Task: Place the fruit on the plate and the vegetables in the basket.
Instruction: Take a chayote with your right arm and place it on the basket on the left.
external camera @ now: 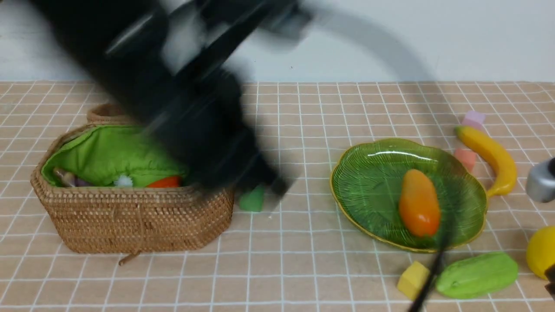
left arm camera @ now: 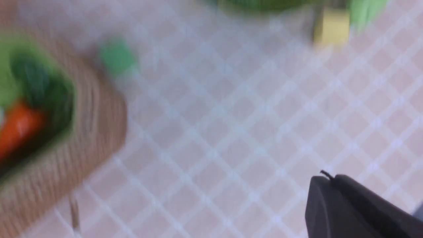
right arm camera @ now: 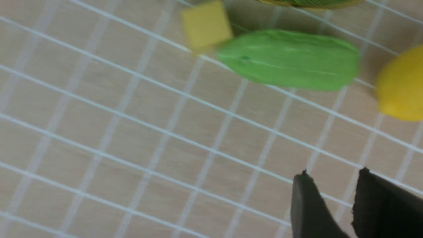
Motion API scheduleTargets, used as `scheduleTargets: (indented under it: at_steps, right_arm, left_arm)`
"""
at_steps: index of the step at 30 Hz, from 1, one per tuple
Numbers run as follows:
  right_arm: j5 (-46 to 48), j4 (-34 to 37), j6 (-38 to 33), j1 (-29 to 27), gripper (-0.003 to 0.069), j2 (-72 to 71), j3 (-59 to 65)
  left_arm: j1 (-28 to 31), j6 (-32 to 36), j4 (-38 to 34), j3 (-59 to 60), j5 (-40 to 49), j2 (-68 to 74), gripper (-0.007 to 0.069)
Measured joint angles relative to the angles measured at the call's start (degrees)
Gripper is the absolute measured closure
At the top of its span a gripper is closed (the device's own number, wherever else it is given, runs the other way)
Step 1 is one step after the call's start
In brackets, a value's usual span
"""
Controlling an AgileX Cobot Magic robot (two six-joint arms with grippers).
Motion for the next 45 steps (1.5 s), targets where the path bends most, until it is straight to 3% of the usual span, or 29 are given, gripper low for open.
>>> scheduleTargets:
  at_steps: [2, 6, 12, 19, 20, 26, 35, 45]
  right_arm:
    - [0.00, -0.86, -1.71, 0.00, 0.0422, 1.26, 0.00]
    - [-1.19, 0.79, -14.22, 0.00, 0.0420, 7.73, 0.00]
    - [-6.53, 0.72, -25.24, -2.37, 0.0394, 19.07, 0.00]
    - [-14.60, -1.08, -36.50, -4.10, 0.0253, 26.10, 0.00]
    - [-17.03, -2.55, -38.40, -4.09, 0.0192, 27.22, 0.00]
    - [-20.12, -5.21, -39.66, -4.09, 0.0060, 31.13, 0.00]
    - [-22.46, -8.52, -42.46, -4.09, 0.0071, 35.97, -0.11]
    - [-21.88, -2.77, -46.54, -4.22, 0.0110, 39.32, -0.58]
  left_arm:
    - [0.00, 0.00, -1.14, 8.72, -4.12, -5.58, 0.0638]
    - [0.00, 1.41, -4.06, 29.76, -19.71, -24.63, 0.0638]
    - [0.00, 1.82, -4.36, 36.95, -24.67, -39.83, 0.0638]
    - [0.00, 1.93, -4.43, 37.33, -24.74, -45.56, 0.0638]
    - [0.00, 1.93, -4.43, 37.33, -24.17, -45.26, 0.0638]
    - [0.00, 1.93, -4.43, 37.40, -20.65, -40.73, 0.0638]
    - [0.00, 1.93, -4.43, 37.40, -20.07, -36.23, 0.0638]
    - [0.00, 1.93, -4.43, 37.40, -20.58, -36.22, 0.0638]
